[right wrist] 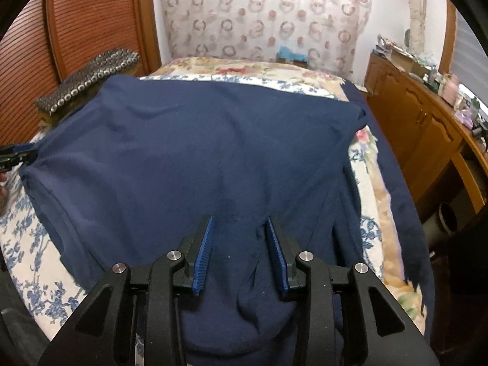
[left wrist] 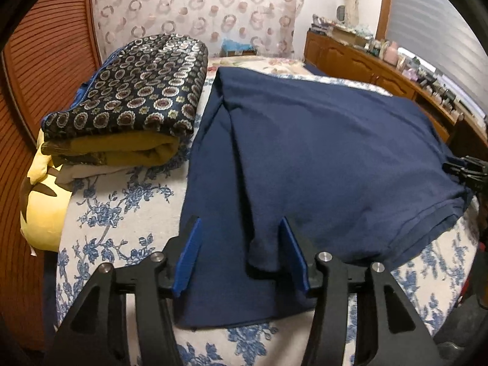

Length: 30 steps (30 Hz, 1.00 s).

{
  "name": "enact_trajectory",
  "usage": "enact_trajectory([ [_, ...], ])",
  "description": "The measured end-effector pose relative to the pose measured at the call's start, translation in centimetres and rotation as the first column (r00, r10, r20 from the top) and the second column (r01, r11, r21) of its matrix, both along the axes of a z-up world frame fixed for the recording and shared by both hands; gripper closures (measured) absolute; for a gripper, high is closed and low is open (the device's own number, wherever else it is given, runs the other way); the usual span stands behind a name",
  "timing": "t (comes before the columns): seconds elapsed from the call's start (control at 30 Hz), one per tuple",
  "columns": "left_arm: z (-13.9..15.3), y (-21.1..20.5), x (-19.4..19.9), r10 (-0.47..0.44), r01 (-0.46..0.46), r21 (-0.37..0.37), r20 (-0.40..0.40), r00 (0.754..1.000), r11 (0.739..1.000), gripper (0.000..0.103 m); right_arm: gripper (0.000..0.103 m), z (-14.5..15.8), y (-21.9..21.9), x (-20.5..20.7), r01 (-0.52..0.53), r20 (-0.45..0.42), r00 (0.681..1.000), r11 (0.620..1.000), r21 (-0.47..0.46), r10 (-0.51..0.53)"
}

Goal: Fold small clothes

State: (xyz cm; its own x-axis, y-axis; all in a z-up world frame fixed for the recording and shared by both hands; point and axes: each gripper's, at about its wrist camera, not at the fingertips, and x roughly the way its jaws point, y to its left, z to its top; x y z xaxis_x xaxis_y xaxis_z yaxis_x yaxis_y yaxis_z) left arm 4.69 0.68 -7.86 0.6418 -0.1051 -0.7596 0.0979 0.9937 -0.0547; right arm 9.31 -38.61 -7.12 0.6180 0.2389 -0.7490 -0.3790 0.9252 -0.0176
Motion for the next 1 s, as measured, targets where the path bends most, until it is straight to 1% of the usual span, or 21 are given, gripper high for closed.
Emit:
enact_trajectory([
  [0.1,-0.2,0.2,0.2,0.001,-0.001,0.011,-0.008,1.0,1.0,0.048,0.061,-0.1,0.1,-0.3,-0.008,0.003,1.0,1.0,-0.005,0.008],
  [0.17,-0.3,0.4,0.1,0.005,-0.005,0.024,-0.008,1.0,1.0,0.047,0.053,-0.2,0.3,-0.4,-0.018,0.001,1.0,1.0,-0.008,0.018],
  [0.2,-0.3,0.5,0.1,0.005,-0.005,0.025,-0.008,1.0,1.0,0.046,0.051,-0.3,0.5,-0.4,-0.028,0.0,1.0,1.0,-0.013,0.028],
  [0.27,-0.4,0.8,0.1,0.011,-0.011,0.021,-0.01,1.0,1.0,0.04,0.047,-0.3,0.7,-0.3,-0.035,0.001,0.999,0.999,-0.022,0.035],
  [0.4,-0.6,1.4,0.3,0.02,-0.019,0.015,-0.016,1.0,1.0,0.033,0.046,-0.4,0.5,-0.2,-0.035,-0.003,0.999,0.999,-0.015,0.035],
  [0.47,-0.7,1.6,0.3,0.022,-0.022,0.011,-0.018,1.0,1.0,0.028,0.046,-0.4,0.4,-0.2,-0.035,-0.002,0.999,0.999,-0.014,0.035],
  [0.7,-0.8,2.1,0.4,0.01,-0.01,0.0,-0.021,1.0,1.0,0.027,0.045,-0.4,0.4,-0.3,-0.035,-0.002,0.999,0.999,-0.012,0.035],
  [0.8,-0.6,1.6,0.1,-0.019,0.018,-0.014,-0.015,1.0,1.0,0.042,0.045,-0.4,0.3,-0.3,-0.035,-0.002,0.999,0.999,-0.012,0.034],
  [0.87,-0.4,1.3,0.0,-0.041,0.04,-0.031,-0.013,0.999,0.999,0.059,0.045,-0.5,0.3,-0.3,-0.034,-0.003,0.999,0.999,-0.011,0.034],
  [0.9,-0.4,1.1,0.0,-0.053,0.053,-0.039,-0.013,0.998,0.998,0.065,0.045,-0.5,0.3,-0.3,-0.034,-0.003,0.999,0.999,-0.011,0.034],
  [0.93,-0.3,0.9,0.0,-0.073,0.072,-0.059,-0.016,0.997,0.996,0.077,0.045,-0.4,0.3,-0.3,-0.034,-0.003,0.999,0.999,-0.011,0.034],
  [0.97,-0.2,0.6,0.1,-0.085,0.084,-0.069,-0.019,0.996,0.994,0.086,0.045,-0.4,0.2,-0.3,-0.034,-0.003,0.999,0.999,-0.009,0.034],
  [1.0,-0.1,0.3,0.1,-0.093,0.092,-0.072,-0.021,0.995,0.993,0.089,0.045,-0.5,0.2,-0.3,-0.034,-0.003,0.999,0.999,-0.008,0.034],
])
